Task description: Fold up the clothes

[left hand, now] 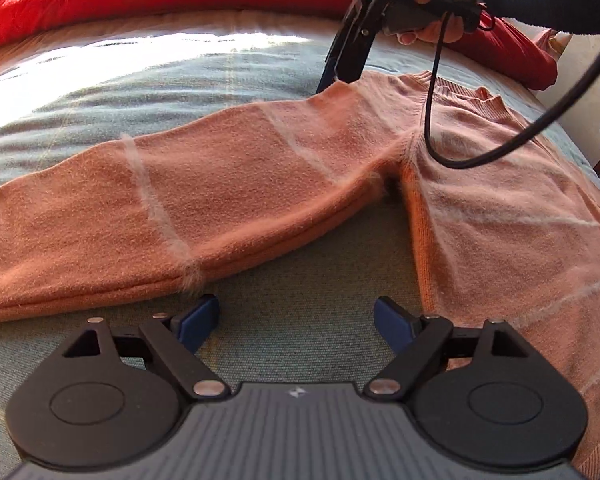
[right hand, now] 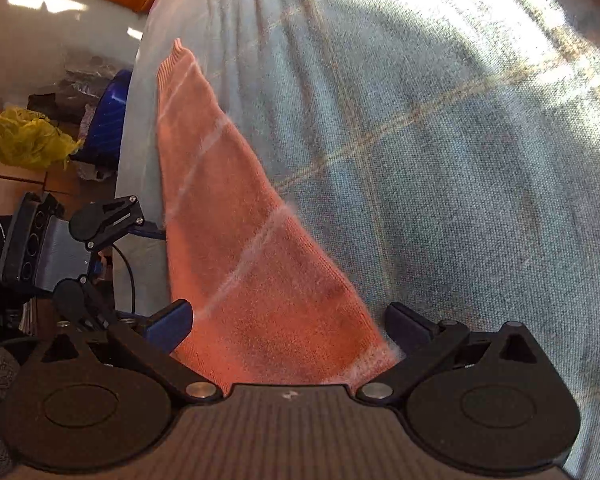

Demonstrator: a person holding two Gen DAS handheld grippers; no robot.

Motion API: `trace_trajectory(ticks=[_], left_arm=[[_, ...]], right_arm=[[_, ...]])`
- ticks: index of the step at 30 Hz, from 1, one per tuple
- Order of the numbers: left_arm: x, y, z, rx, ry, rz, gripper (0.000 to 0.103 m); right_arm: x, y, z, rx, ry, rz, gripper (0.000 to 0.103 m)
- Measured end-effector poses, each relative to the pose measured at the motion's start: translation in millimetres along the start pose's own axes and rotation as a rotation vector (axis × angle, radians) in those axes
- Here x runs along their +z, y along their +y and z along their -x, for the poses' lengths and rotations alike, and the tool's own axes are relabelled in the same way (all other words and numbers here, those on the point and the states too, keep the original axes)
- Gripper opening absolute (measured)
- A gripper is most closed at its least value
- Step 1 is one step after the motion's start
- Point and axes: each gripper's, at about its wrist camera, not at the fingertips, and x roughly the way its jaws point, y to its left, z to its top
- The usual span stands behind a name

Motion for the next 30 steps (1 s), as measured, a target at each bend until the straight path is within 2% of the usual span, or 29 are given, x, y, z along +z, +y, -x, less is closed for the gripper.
trace_trajectory(ticks=[3, 5, 7, 9, 11, 14, 19, 22, 24, 30], left_arm=[[2, 0, 2, 0.013, -0.007, 0.010, 0.085], [8, 0, 4, 0.037, -0.022, 0.023, 0.083], [13, 0, 7, 0.061, -0.038, 0.037, 0.078], [15, -4, 8, 0.107, -0.058, -0.014, 0.078], [14, -4, 3, 0.117, -0.026, -0.031, 0.078], [12, -3, 0, 0.128, -0.018, -0.023, 0.078], [13, -2, 0, 0.123, -0.022, 0.006, 0.078], [15, -2, -2, 0.124, -0.018, -0.002, 0.078], [16, -2, -4, 0.125, -0.015, -0.006, 0.078], [15, -4, -5, 0.136, -0.016, -0.012, 0.078]], right_arm=[[15, -13, -2, 0.076, 0.086, -0.024, 0.103], [19, -4, -5, 0.067, 0.138, 0.016, 0.103], [19, 11, -13, 0.049, 0.220, 0.112, 0.103], [22, 10, -18, 0.075, 0.270, 0.136, 0.103], [27, 1, -18, 0.125, 0.295, 0.114, 0.103], [31, -20, -16, 0.214, 0.270, 0.019, 0.102], [15, -4, -29, 0.221, 0.325, 0.093, 0.103], [20, -14, -26, 0.244, 0.289, 0.062, 0.098], [22, -16, -25, 0.228, 0.271, 0.059, 0.089], [14, -18, -22, 0.158, 0.209, 0.030, 0.087]])
